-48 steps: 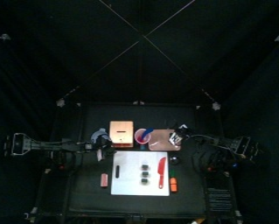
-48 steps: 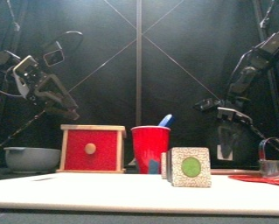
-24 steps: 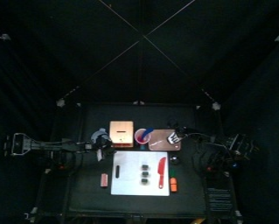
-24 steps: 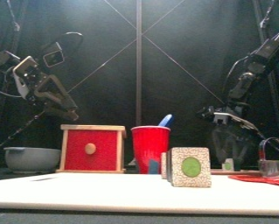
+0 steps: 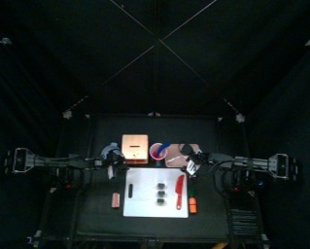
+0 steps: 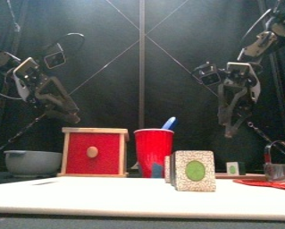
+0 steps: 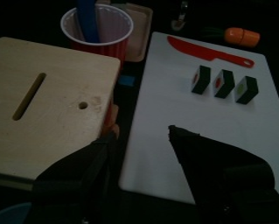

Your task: Place 2 cut sections into the bowl and 2 cut sections onto the plate

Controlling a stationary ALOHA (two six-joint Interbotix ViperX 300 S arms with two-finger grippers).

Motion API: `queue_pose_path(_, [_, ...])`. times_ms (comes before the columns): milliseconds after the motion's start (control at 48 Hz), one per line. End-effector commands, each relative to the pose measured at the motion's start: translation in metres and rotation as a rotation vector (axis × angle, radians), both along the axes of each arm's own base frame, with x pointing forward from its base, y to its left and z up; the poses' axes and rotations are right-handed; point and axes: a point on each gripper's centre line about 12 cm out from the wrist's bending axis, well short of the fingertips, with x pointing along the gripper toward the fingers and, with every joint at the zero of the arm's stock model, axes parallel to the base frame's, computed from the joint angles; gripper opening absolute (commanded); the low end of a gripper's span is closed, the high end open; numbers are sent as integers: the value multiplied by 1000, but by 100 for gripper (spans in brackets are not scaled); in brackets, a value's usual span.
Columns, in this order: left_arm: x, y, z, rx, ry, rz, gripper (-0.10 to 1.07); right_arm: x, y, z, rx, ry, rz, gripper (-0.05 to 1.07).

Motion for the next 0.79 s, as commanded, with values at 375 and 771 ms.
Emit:
queue_pose_path(375, [-2, 1, -1, 0, 1, 5, 87, 122, 43, -12, -17, 106, 209, 101])
queue_pose_path(771, [-7, 0, -8, -6, 21, 5, 87, 143, 46, -39, -16, 176, 236, 101])
